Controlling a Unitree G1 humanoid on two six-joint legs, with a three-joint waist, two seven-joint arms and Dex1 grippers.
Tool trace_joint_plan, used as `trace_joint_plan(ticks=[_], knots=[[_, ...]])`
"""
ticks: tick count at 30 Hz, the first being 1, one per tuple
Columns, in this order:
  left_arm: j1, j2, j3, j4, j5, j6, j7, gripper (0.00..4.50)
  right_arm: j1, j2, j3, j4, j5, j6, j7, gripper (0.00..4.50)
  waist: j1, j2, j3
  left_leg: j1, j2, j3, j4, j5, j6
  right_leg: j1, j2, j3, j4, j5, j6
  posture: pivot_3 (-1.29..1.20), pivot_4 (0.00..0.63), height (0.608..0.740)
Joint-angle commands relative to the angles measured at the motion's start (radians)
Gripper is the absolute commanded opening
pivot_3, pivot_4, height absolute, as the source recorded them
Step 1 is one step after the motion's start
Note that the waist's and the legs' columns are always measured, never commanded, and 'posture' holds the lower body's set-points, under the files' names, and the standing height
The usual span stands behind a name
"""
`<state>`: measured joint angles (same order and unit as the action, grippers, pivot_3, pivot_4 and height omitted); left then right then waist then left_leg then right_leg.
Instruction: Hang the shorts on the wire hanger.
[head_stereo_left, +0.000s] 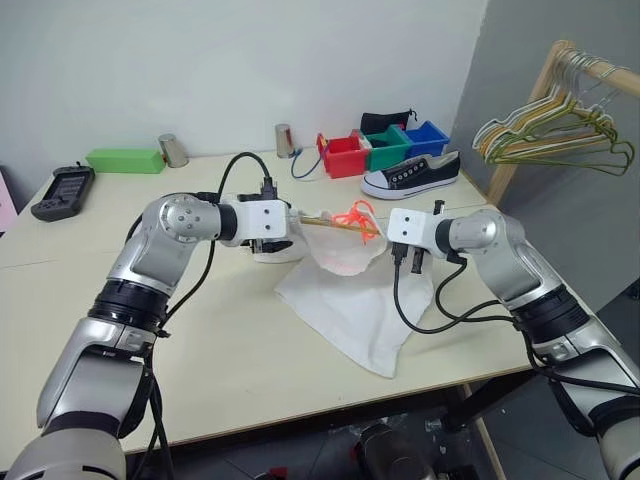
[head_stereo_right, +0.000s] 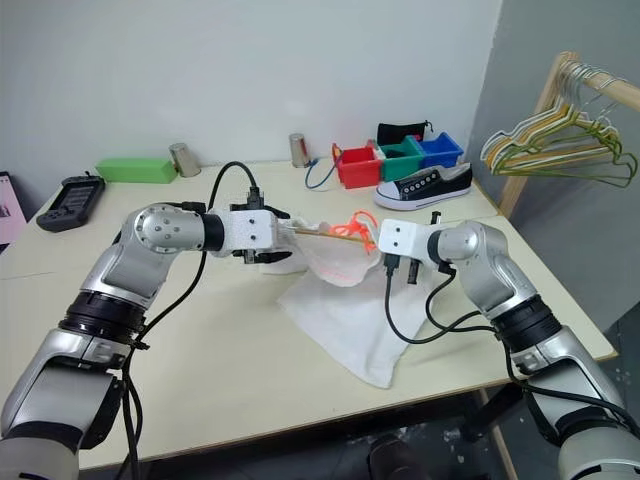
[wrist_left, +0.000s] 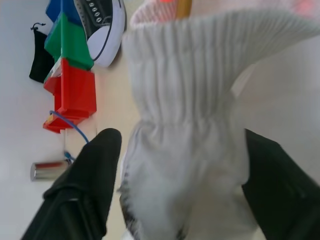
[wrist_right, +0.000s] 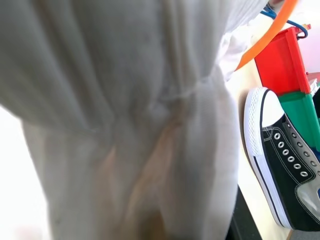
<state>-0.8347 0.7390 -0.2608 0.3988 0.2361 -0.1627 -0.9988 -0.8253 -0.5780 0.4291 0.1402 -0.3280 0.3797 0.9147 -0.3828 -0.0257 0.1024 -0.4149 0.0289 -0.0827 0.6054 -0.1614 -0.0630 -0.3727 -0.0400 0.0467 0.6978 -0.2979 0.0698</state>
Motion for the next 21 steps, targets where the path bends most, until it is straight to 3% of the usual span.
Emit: trace_joint_plan(ticks=[1,6,14,17,21], knots=[[-0.037,0.013,0.057,-0.011,-0.029,-0.015,0.03,4.44,0.006,-0.012,-0.043,-0.047,0.015,0.009,0.005,0.0,0.001,0.0,0.0,0.0,0.0,0.0,0.0,0.0,0.0,0.0,0.0,0.0,0.0,0.0,0.0,-0.29,0.014,0.74],[-0.019,0.024,0.098,-0.084,-0.103,0.039,-0.029,4.44,0.042,0.005,-0.08,-0.026,0.058,0.072,0.003,0.0,0.0,0.0,0.0,0.0,0.0,0.0,0.0,0.0,0.0,0.0,0.0,0.0,0.0,0.0,0.0,-0.29,0.011,0.74],[0.084,0.162,0.182,-0.243,-0.248,0.213,-0.181,4.44,0.18,0.001,-0.221,-0.161,0.217,0.345,0.023,0.0,-0.002,0.0,0.0,0.0,0.0,0.0,0.0,0.0,0.0,0.0,0.0,0.0,0.001,0.0,0.0,-0.29,0.016,0.74],[0.109,0.122,0.236,-0.322,-0.328,0.317,-0.136,4.44,0.301,-0.012,-0.289,-0.328,0.283,0.514,0.012,0.0,0.012,0.0,-0.001,0.0,0.0,0.0,0.0,0.0,0.0,0.0,0.0,0.0,0.0,0.0,0.0,-0.31,0.018,0.74],[0.147,-0.009,0.257,-0.471,-0.419,0.448,-0.028,4.44,0.424,0.004,-0.395,-0.475,0.331,0.707,-0.057,0.0,0.03,0.0,-0.001,-0.001,0.0,-0.001,0.002,0.0,0.0,0.002,0.0,-0.001,0.0,0.0,0.0,-0.33,0.018,0.74]])
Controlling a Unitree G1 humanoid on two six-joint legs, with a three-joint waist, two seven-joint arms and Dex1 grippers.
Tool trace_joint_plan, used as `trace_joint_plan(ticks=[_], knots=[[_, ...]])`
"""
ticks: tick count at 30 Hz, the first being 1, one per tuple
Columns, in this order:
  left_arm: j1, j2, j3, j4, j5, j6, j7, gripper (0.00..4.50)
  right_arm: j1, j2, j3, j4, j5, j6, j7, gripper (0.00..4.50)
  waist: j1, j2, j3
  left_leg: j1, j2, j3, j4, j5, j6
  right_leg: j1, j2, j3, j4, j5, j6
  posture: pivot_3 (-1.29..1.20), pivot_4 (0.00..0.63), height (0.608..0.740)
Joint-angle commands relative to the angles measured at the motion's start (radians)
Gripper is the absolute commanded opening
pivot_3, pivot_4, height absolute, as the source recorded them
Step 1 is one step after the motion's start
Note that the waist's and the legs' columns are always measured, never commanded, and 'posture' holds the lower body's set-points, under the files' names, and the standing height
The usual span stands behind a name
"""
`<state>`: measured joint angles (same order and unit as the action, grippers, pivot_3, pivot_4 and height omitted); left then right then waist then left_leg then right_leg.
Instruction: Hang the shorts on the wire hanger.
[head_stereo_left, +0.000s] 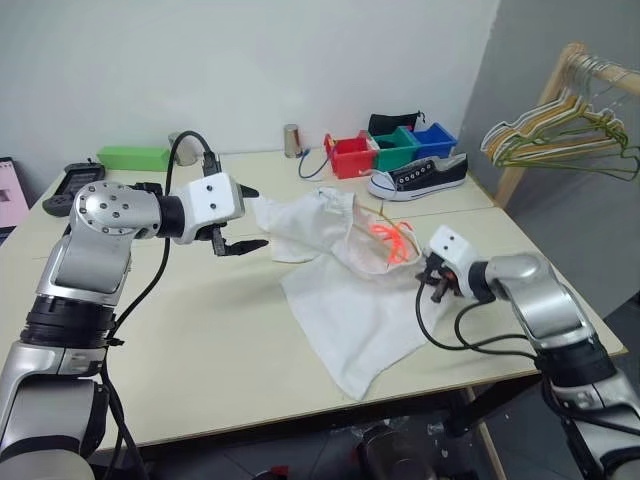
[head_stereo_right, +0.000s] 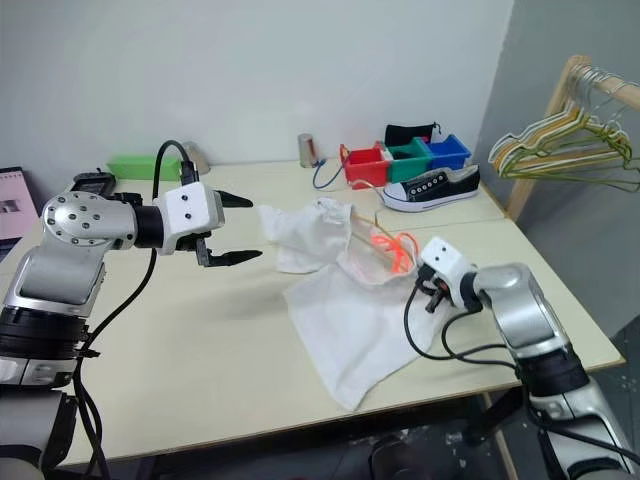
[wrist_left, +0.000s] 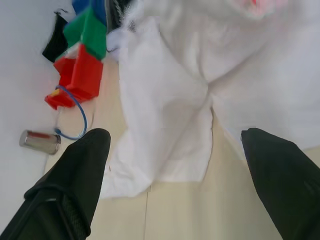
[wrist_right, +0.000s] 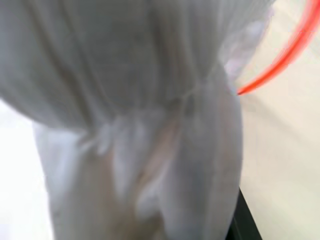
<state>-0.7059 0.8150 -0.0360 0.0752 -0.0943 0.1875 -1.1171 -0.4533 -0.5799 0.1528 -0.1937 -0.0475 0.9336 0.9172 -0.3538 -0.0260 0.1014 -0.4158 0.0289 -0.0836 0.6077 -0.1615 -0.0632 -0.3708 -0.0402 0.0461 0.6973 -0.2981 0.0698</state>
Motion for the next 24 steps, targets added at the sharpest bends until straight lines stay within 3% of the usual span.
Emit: trace_joint_plan(ticks=[1,7,14,20,24], knots=[[0.034,-0.123,0.024,-0.191,-0.109,0.129,0.115,4.44,0.072,0.023,-0.16,-0.169,0.063,0.213,-0.083,0.0,0.003,0.001,-0.001,0.0,0.0,0.0,0.001,0.0,0.0,0.0,0.0,0.0,-0.001,0.0,0.0,-0.34,0.018,0.74],[0.088,-0.321,-0.062,-0.341,-0.149,0.231,0.237,4.44,0.149,0.063,-0.365,-0.266,0.1,0.452,-0.205,0.0,-0.012,0.002,-0.003,0.0,-0.001,0.001,0.002,0.0,0.0,0.002,0.0,0.002,-0.001,0.001,0.001,-0.41,0.015,0.74],[0.089,-0.447,-0.159,-0.286,-0.102,0.165,0.3,4.44,0.133,0.141,-0.606,-0.291,0.069,0.618,-0.382,0.0,-0.083,0.008,-0.01,0.001,-0.001,0.002,0.002,0.0,0.0,0.002,0.0,0.003,-0.001,0.001,0.001,-0.48,0.01,0.74],[0.012,-0.546,-0.183,-0.197,-0.098,0.107,0.331,4.44,0.085,0.129,-0.712,-0.245,0.052,0.625,-0.491,0.0,-0.154,0.014,-0.015,0.001,-0.001,0.002,0.001,0.0,0.0,0.002,0.0,0.002,-0.002,0.0,0.0,-0.53,0.001,0.74],[-0.065,-0.628,-0.192,-0.105,-0.081,0.041,0.371,4.44,0.061,0.046,-0.712,-0.162,0.006,0.491,-0.59,0.0,-0.191,0.018,-0.019,0.0,-0.001,0.003,-0.001,0.0,0.0,0.003,0.0,0.002,-0.007,-0.001,0.001,-0.54,0.0,0.74]])
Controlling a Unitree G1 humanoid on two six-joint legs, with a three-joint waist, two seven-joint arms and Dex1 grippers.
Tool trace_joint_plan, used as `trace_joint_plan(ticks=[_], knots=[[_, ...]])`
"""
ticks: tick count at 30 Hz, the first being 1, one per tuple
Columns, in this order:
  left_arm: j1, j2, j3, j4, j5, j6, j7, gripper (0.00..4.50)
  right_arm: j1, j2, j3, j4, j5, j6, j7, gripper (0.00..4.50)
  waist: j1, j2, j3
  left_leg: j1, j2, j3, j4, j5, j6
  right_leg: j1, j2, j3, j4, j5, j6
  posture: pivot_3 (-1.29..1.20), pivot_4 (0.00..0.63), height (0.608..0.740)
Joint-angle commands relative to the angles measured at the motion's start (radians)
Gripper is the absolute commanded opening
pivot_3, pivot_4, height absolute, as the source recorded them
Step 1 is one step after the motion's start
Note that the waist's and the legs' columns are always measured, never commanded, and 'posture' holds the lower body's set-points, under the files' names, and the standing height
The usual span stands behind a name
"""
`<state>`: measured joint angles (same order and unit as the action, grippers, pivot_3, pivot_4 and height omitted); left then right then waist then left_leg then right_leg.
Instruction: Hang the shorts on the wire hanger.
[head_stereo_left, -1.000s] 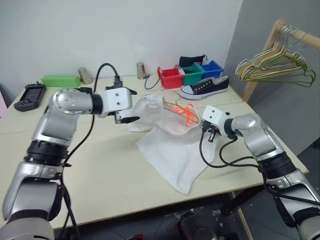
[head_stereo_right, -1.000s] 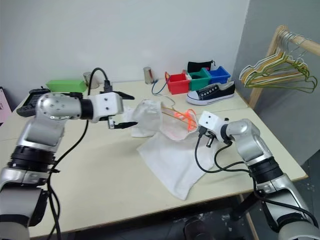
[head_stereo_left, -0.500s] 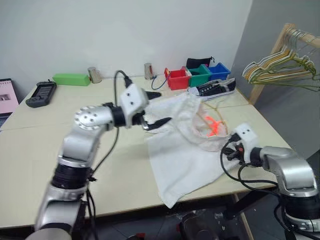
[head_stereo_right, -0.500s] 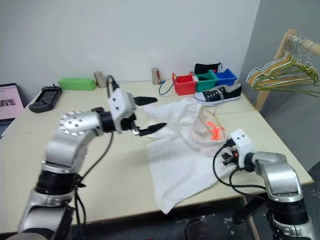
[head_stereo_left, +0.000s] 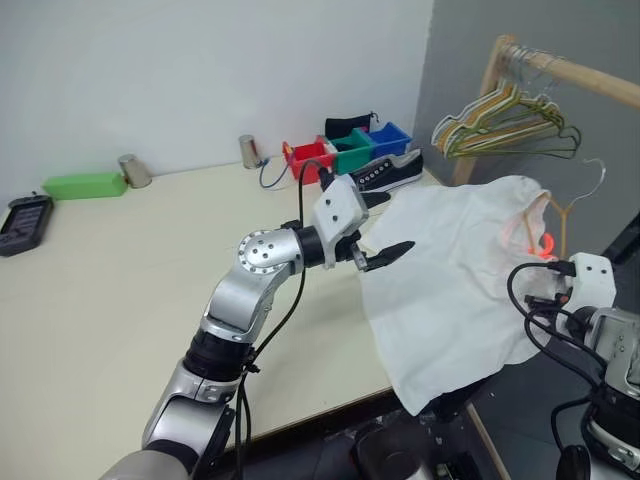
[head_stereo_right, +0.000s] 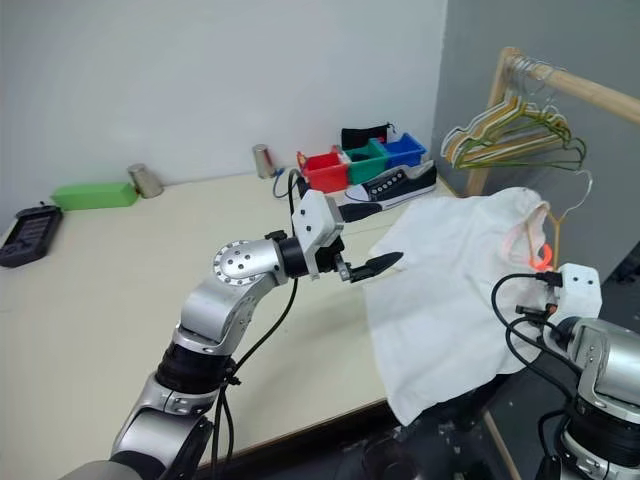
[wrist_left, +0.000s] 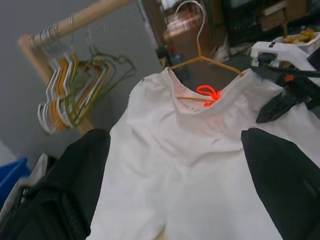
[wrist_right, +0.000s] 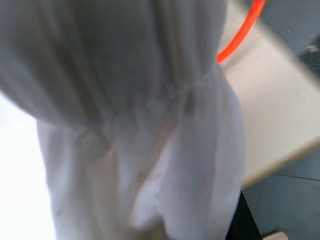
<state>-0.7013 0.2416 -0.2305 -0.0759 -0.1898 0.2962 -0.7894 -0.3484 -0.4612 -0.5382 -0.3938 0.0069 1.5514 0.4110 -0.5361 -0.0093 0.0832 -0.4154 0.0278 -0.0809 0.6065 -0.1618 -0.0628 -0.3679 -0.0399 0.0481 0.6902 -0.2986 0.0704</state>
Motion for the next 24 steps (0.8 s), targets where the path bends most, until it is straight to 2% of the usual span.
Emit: trace_joint_plan(ticks=[1,6,8,14,19,24], knots=[[-0.084,-0.075,0.001,0.061,0.017,-0.078,0.055,4.44,-0.052,-0.089,-0.016,0.054,-0.057,-0.158,-0.106,0.0,-0.013,0.002,-0.001,0.0,0.0,0.0,-0.001,0.0,0.0,0.001,0.0,0.0,-0.002,0.0,0.0,-0.54,0.0,0.74],[-0.11,-0.157,-0.021,0.082,0.027,-0.101,0.09,4.44,-0.058,-0.147,0.033,0.114,-0.09,-0.321,-0.185,0.0,-0.052,0.001,-0.002,0.004,-0.001,0.001,-0.005,0.0,0.0,0.007,-0.002,0.0,-0.01,0.0,0.001,-0.54,0.0,0.74],[-0.108,-0.177,-0.033,0.085,0.034,-0.104,0.102,4.44,-0.096,-0.142,0.016,0.151,-0.097,-0.359,-0.234,0.0,-0.067,0.0,-0.002,0.014,-0.001,0.002,-0.012,0.0,0.0,0.016,-0.002,0.0,-0.014,-0.001,0.001,-0.54,0.001,0.74],[-0.071,-0.192,-0.055,0.043,0.037,-0.081,0.109,4.44,-0.192,-0.142,-0.036,0.251,-0.073,-0.376,-0.301,0.0,-0.102,0.001,-0.002,0.02,-0.001,0.003,-0.015,-0.001,0.0,0.021,-0.002,0.0,-0.015,-0.004,-0.001,-0.53,0.001,0.74],[-0.072,-0.18,-0.047,0.043,0.042,-0.072,0.122,4.44,-0.245,-0.141,-0.044,0.281,-0.041,-0.335,-0.305,0.0,-0.1,0.001,-0.002,0.021,-0.002,0.003,-0.015,-0.001,0.0,0.022,-0.003,0.0,-0.015,-0.004,0.0,-0.53,0.003,0.74],[-0.078,-0.163,-0.039,0.044,0.046,-0.068,0.134,4.44,-0.338,-0.081,-0.09,0.259,0.002,-0.168,-0.313,0.0,-0.1,0.001,-0.002,0.022,-0.002,0.004,-0.015,-0.001,0.0,0.024,-0.004,0.0,-0.016,-0.005,0.001,-0.53,0.005,0.74]])
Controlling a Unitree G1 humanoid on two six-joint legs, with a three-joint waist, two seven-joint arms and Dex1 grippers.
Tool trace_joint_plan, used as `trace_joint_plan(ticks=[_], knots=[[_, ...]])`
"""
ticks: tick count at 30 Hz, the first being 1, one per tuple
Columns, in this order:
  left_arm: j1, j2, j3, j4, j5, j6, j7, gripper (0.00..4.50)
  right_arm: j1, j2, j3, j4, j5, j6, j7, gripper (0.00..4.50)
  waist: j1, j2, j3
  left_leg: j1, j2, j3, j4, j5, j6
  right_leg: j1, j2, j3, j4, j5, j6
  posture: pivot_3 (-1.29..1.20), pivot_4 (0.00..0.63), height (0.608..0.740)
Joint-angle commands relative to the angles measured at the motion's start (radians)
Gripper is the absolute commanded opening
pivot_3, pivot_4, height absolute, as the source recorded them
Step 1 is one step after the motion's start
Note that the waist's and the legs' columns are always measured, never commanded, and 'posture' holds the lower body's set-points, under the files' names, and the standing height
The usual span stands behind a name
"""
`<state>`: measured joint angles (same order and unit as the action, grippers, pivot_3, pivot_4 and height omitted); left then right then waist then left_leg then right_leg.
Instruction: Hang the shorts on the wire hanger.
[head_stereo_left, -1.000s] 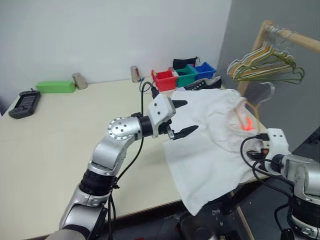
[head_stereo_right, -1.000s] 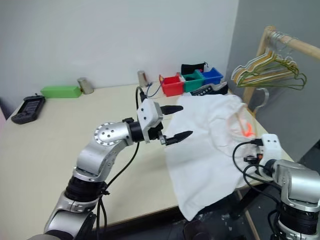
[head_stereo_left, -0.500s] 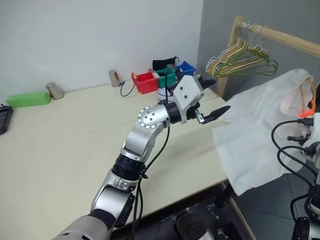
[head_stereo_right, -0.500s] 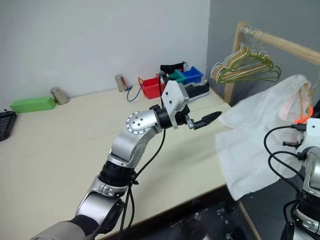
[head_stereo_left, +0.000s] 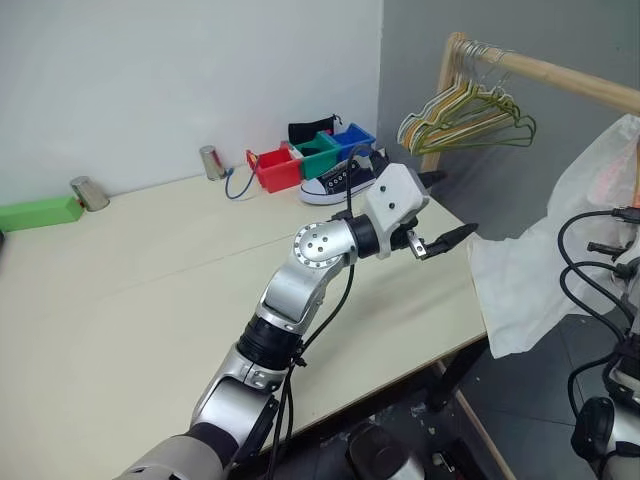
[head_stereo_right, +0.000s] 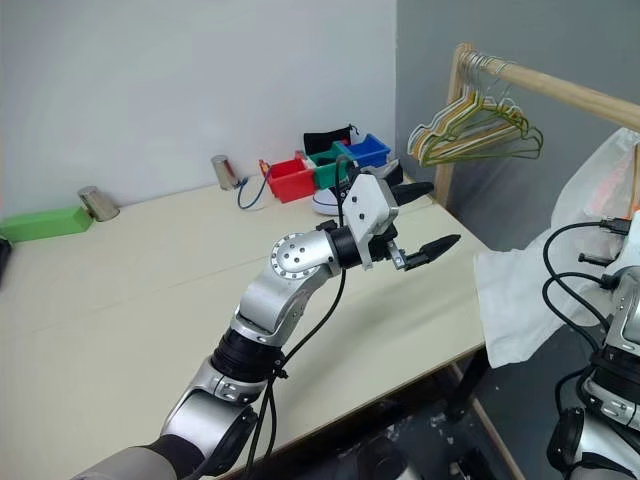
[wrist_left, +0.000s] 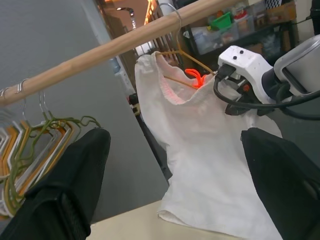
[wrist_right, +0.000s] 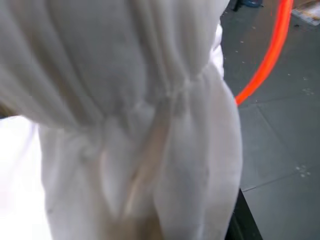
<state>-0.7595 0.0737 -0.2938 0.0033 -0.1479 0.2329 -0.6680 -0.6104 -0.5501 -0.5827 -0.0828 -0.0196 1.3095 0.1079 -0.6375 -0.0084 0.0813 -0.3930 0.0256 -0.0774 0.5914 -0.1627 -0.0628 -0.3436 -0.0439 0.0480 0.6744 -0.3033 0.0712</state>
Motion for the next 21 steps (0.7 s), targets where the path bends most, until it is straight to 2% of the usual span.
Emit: trace_joint_plan(ticks=[1,7,9,10,14,15,16,21], knots=[[-0.02,0.006,0.023,-0.035,0.005,-0.004,0.014,4.44,-0.086,0.011,-0.052,-0.053,0.033,0.095,-0.011,0.0,0.002,0.0,0.0,0.0,0.0,0.0,0.0,0.0,0.0,0.0,0.0,0.0,0.0,0.0,0.0,-0.53,0.007,0.74],[-0.014,0.011,0.017,-0.035,0.011,-0.007,0.021,4.44,-0.11,0.032,-0.058,-0.085,0.043,0.169,-0.022,0.0,0.004,0.0,0.0,0.0,0.0,0.0,0.0,0.0,0.0,0.0,0.0,-0.001,0.0,0.0,0.0,-0.53,0.009,0.74],[-0.016,0.013,0.018,-0.028,0.014,-0.01,0.021,4.5,-0.1,0.026,-0.054,-0.095,0.044,0.161,-0.024,0.52,0.004,0.0,0.0,0.0,0.0,0.0,0.0,0.0,0.0,0.001,0.0,0.0,-0.001,0.0,0.0,-0.53,0.01,0.74],[-0.018,0.013,0.018,-0.026,0.015,-0.011,0.021,4.5,-0.097,0.022,-0.052,-0.096,0.045,0.157,-0.025,0.55,0.004,0.0,0.0,-0.001,0.0,0.0,0.0,0.0,0.0,0.001,0.0,0.0,-0.001,0.0,0.0,-0.53,0.01,0.74],[-0.024,0.019,0.026,-0.013,0.015,-0.016,0.019,4.5,-0.056,-0.02,0.019,-0.144,0.031,0.104,-0.03,1.52,0.004,0.0,0.0,0.0,0.0,0.0,0.0,0.0,0.0,0.001,-0.001,0.0,-0.001,-0.001,0.0,-0.54,0.011,0.74],[-0.025,0.02,0.027,-0.011,0.015,-0.017,0.019,4.5,-0.042,-0.03,0.04,-0.16,0.028,0.094,-0.029,1.6,0.002,0.0,0.0,0.0,0.0,0.0,0.0,0.0,0.0,0.001,-0.001,0.0,-0.001,-0.001,0.0,-0.54,0.012,0.74],[-0.026,0.022,0.029,-0.009,0.014,-0.018,0.019,4.5,-0.03,-0.032,0.059,-0.189,0.026,0.096,-0.031,1.99,0.002,0.0,0.0,0.0,0.0,0.0,0.0,0.0,0.0,0.001,-0.001,-0.001,-0.001,-0.001,0.0,-0.54,0.013,0.74],[-0.024,0.033,0.034,-0.012,0.009,-0.009,0.014,4.5,0.018,-0.031,0.15,-0.356,0.026,0.135,-0.036,3.08,-0.001,-0.001,0.001,0.0,0.0,0.0,-0.001,-0.001,-0.001,0.0,-0.001,0.0,-0.001,-0.004,-0.006,-0.55,0.027,0.74]])
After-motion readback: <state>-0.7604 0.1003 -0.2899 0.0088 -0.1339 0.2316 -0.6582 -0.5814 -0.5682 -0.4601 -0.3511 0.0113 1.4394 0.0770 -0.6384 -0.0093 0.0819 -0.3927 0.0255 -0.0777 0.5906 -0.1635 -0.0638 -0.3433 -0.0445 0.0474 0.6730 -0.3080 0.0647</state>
